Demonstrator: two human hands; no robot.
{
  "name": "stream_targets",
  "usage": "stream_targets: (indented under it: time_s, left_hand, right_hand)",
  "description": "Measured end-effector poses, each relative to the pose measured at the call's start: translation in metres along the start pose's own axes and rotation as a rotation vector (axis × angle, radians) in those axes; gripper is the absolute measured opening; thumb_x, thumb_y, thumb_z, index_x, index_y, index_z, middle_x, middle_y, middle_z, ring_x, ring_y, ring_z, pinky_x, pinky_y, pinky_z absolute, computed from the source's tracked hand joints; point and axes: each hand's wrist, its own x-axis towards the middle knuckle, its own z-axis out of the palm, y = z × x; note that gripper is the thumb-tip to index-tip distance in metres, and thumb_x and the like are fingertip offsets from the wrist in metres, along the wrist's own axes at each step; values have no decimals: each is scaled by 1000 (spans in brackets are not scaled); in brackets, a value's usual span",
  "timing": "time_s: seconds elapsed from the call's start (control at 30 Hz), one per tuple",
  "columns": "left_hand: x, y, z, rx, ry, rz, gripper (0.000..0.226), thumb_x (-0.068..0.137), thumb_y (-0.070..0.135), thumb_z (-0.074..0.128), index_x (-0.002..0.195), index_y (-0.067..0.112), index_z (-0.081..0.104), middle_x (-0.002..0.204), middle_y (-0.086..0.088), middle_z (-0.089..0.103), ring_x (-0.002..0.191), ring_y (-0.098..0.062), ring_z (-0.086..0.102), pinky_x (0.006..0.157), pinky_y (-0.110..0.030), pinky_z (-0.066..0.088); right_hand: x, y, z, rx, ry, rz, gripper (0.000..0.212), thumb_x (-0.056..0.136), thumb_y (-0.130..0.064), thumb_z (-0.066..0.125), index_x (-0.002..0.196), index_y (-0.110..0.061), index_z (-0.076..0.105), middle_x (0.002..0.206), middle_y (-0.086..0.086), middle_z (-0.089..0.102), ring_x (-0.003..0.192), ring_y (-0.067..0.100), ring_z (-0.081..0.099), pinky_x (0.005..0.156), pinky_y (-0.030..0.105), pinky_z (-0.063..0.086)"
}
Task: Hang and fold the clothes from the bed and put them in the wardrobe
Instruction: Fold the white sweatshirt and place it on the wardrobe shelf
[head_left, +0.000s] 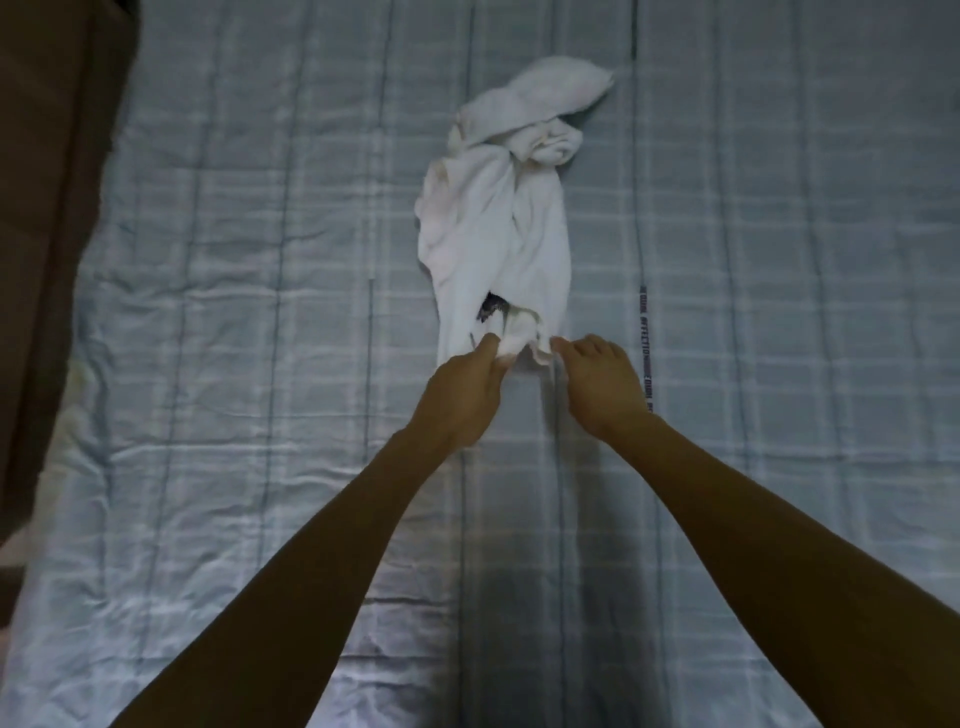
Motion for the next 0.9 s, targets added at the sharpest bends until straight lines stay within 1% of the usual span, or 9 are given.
stream_targets:
  time_s: [0.13,0.23,0.27,0.33,0.43,0.53,0.67,0.77,0.9]
  left_hand:
    - [-17,44,-43,-78,82,47,32,102,31,34,104,4,51,84,-12,64,71,-23,57,63,-35,44]
    - [-31,77,-76,-180,216,20,25,103,29,34,99,13,53,80,8,56,67,-8,50,57,-14,33]
    - [-36,91,-86,-193,251,20,22,103,28,34,90,18,49,74,14,52,63,-2,47,54,-13,32]
    - [-49,120,-98,-214,269,27,24,102,29,34,83,23,46,69,15,51,62,0,49,53,-14,30]
    - [-75,157,-100,-262,225,56,31,101,31,31,107,16,58,92,5,64,80,-9,60,71,-24,47]
    - [-100,185,-89,-259,219,90,41,99,32,27,120,10,53,109,-6,65,94,-19,62,82,-33,50]
    - [-128,230,-76,-264,223,143,27,100,15,33,117,4,52,95,-4,62,80,-10,56,68,-20,43]
    - [-148,261,-88,-259,240,277,25,95,15,40,102,13,64,82,1,66,71,-12,59,64,-26,48]
    - [-153,293,-117,-382,516,160,32,83,4,48,107,20,62,100,2,63,92,-15,59,78,-26,47]
  right_hand:
    - [-22,-16,-38,162,99,58,55,89,-24,59,139,-12,40,125,14,55,115,31,51,100,41,37]
    - [-51,-47,-80,647,163,300,31,97,-30,41,109,-11,63,105,9,64,96,27,60,87,39,47]
    - [-61,-58,-98,894,136,392,38,98,-33,36,95,-11,66,95,9,66,88,25,61,83,40,49]
    - [-82,-77,-135,1359,19,510,56,98,-51,30,92,-11,69,91,8,70,86,24,66,82,39,53]
    - [-111,-82,-190,1626,-1,457,58,90,-64,40,99,-16,70,90,3,73,85,19,69,74,34,54]
    - [-145,-78,-235,1569,-41,361,27,88,-37,59,97,-14,69,83,5,69,75,17,64,64,28,50]
    - [-186,-67,-269,1384,71,469,13,82,-7,59,93,-5,67,62,6,60,60,18,57,53,25,45]
    - [-215,-47,-292,1203,269,462,18,87,-7,54,104,-5,62,84,8,65,77,22,61,62,27,46]
    - [-266,-16,-332,856,370,70,25,92,-16,47,108,-14,66,101,4,66,93,20,61,72,29,46]
